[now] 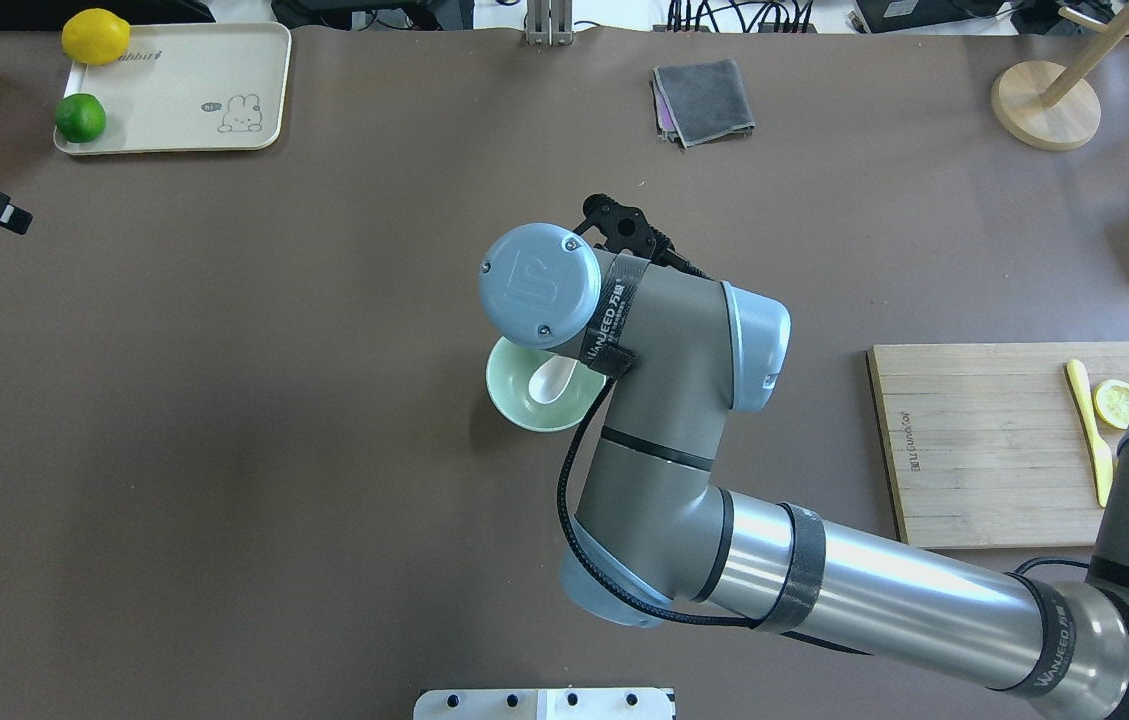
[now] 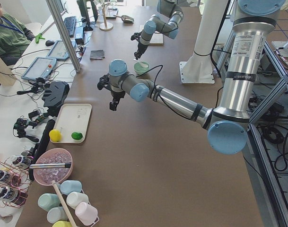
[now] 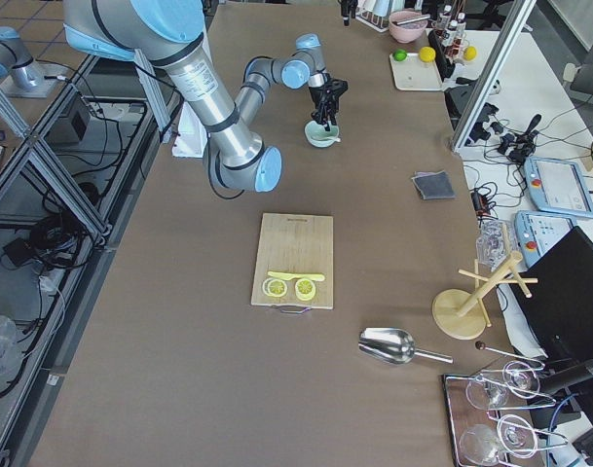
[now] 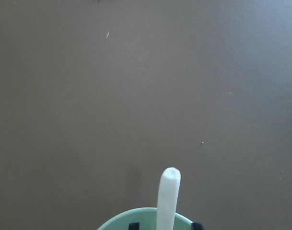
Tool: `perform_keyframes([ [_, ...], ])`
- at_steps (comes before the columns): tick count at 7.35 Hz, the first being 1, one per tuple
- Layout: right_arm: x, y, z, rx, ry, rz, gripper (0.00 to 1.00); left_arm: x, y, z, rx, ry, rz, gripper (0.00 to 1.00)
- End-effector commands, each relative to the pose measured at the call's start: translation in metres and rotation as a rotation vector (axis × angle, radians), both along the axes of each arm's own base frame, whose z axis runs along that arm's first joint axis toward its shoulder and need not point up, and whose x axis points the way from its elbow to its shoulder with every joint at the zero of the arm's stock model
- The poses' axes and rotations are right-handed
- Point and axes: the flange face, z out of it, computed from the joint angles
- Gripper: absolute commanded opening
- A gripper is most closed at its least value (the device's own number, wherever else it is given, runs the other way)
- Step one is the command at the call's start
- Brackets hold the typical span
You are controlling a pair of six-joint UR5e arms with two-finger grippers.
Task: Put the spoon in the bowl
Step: 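Lift the white spoon and carry it over the bowl with the right gripper, then lower the spoon into the bowl and open the right gripper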
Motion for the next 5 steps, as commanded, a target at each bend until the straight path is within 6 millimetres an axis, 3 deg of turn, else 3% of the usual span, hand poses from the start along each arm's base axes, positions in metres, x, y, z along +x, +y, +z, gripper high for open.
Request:
perform_keyframes([
  [1,0.002,-0.002,-0.002,0.027,0.012,-0.008,1.00,0.001,0.000,0.002,-0.002,-0.001,0.001,0.98],
  [3,0.030,-0.026,-0.003,0.072,0.028,-0.047,1.00,0.001,-0.001,0.002,-0.002,-0.004,0.004,0.98],
  [5,0.094,-0.053,0.036,0.099,0.051,-0.186,1.00,-0.007,-0.001,-0.001,0.006,-0.005,-0.004,0.98],
])
